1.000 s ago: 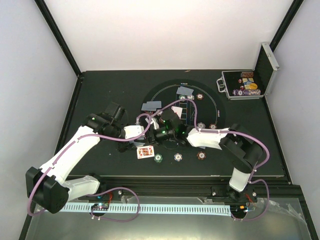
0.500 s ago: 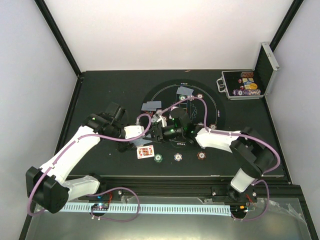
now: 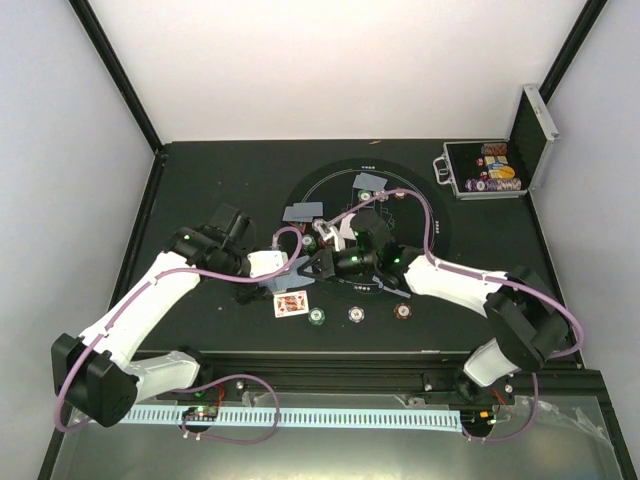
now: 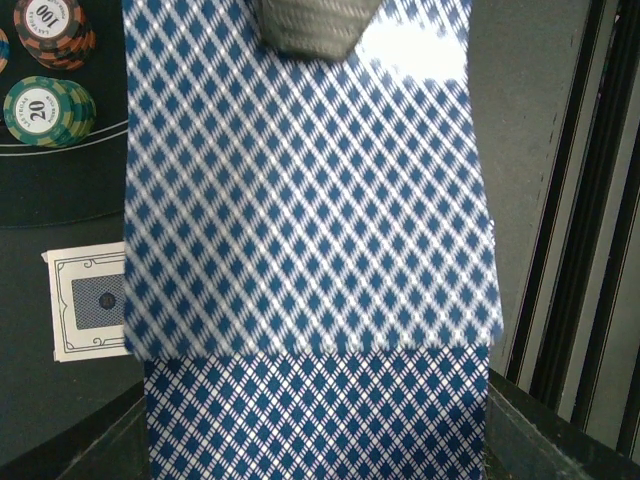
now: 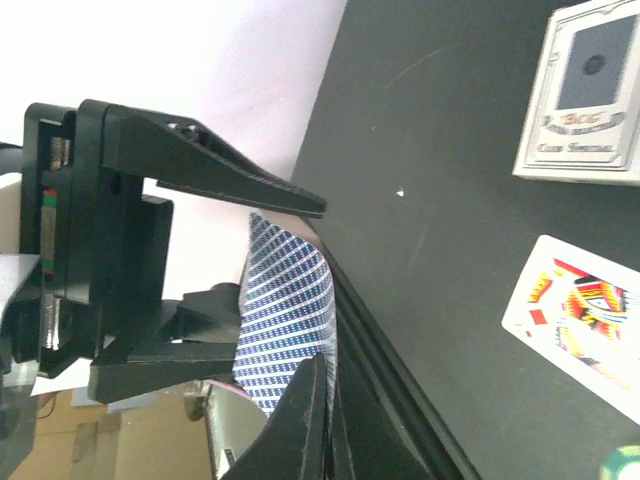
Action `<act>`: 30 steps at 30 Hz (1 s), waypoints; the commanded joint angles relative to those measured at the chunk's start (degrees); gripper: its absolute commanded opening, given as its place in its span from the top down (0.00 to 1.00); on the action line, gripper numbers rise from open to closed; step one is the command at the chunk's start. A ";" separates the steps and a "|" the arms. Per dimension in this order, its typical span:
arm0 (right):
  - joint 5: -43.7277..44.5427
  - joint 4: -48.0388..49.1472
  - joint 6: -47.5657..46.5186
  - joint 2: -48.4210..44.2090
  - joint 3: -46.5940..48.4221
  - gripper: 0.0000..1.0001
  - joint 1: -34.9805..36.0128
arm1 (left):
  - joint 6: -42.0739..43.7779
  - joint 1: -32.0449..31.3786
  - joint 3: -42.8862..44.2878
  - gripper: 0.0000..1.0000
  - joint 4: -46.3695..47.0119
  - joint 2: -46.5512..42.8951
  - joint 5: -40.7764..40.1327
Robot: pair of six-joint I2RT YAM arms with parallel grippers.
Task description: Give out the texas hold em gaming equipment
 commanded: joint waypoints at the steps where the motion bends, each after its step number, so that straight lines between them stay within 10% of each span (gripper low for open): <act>1: 1.07 -7.43 -4.29 -2.23 0.32 0.99 -2.49 | -0.03 0.12 1.93 0.98 0.15 -0.20 0.84; 6: 3.00 -23.14 -17.55 -5.55 5.48 0.99 -9.94 | 0.05 0.12 2.03 0.99 -0.08 -0.27 0.46; 11: 31.58 -37.32 -38.52 -4.32 16.49 0.99 -11.81 | -0.11 0.12 1.81 0.98 0.07 -0.27 0.43; 22: 85.06 1.59 -94.61 14.24 11.27 0.99 -6.60 | -0.45 0.14 1.61 0.98 -0.43 -0.15 -0.19; 30: 83.81 13.26 -104.62 23.50 9.84 0.99 -4.95 | -0.38 0.13 2.12 0.98 -0.87 0.07 -1.58</act>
